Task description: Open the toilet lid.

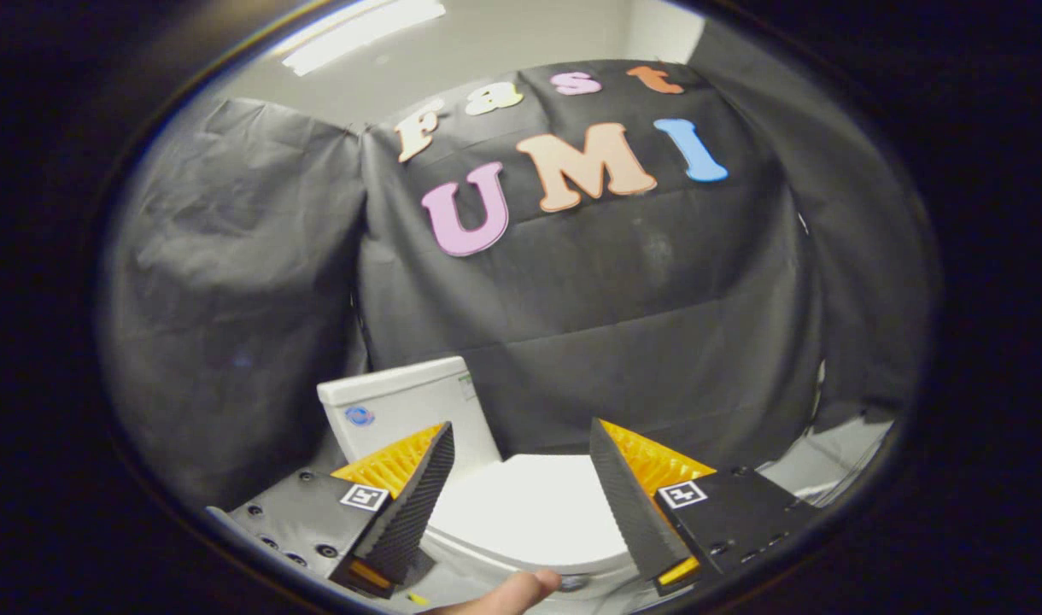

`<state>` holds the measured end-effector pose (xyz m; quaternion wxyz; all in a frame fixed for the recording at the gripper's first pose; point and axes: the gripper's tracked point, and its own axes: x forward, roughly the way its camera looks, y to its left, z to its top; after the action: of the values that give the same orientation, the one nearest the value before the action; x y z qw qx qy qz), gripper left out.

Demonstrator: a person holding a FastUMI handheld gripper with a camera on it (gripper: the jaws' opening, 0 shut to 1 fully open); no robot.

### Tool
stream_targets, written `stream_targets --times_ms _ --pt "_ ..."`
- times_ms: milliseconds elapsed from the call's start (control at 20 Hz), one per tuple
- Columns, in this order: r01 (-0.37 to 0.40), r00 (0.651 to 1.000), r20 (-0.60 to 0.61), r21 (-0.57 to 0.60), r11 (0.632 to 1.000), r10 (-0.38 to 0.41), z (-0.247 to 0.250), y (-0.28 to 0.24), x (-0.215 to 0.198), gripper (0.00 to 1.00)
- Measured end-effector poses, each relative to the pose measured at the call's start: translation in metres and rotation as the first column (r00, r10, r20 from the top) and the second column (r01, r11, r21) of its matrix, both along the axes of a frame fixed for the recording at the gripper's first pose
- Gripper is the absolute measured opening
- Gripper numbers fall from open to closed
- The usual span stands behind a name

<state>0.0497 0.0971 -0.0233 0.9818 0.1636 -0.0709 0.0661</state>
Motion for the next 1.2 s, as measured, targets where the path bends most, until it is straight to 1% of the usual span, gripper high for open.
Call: stream_targets --times_ms 50,150,200,300,400,550,650,700,750,800,850,900,950,1050,1100,1200 --pt "0.005 1.000 0.024 0.042 0.999 -0.006 0.004 0.003 0.001 0.98" --pt "0.020 1.000 0.010 0.074 0.997 -0.020 -0.011 0.003 0.006 0.98" --pt "0.028 1.000 -0.016 0.083 0.996 -0.027 -0.021 0.007 0.008 0.98" --pt "0.057 0.997 -0.059 0.129 0.990 -0.049 -0.040 0.007 0.005 0.99" --pt "0.109 0.992 -0.081 0.212 0.971 -0.094 -0.052 0.002 0.002 0.99" --pt "0.186 0.980 -0.134 0.347 0.919 -0.148 -0.078 -0.011 -0.009 0.99" --pt "0.236 0.970 -0.163 0.456 0.858 -0.180 -0.096 -0.023 -0.021 0.99" --pt "0.247 0.968 -0.161 0.504 0.828 -0.191 -0.100 -0.029 -0.027 0.99" --pt "0.263 0.964 -0.185 0.528 0.807 -0.193 -0.110 -0.033 -0.031 0.98" --pt "0.264 0.960 -0.224 0.525 0.809 -0.168 -0.127 -0.025 -0.030 0.98" --pt "0.273 0.946 -0.297 0.515 0.813 -0.129 -0.151 -0.016 -0.029 0.97" --pt "0.287 0.925 -0.368 0.523 0.803 -0.091 -0.175 -0.007 -0.028 0.97" --pt "0.293 0.916 -0.397 0.567 0.769 -0.056 -0.192 -0.001 -0.028 0.97" --pt "0.293 0.917 -0.398 0.661 0.691 -0.008 -0.198 0.001 -0.028 0.96" --pt "0.308 0.907 -0.422 0.680 0.665 0.012 -0.209 0.006 -0.028 0.96" --pt "0.327 0.878 -0.475 0.686 0.650 0.059 -0.234 0.018 -0.029 0.96"
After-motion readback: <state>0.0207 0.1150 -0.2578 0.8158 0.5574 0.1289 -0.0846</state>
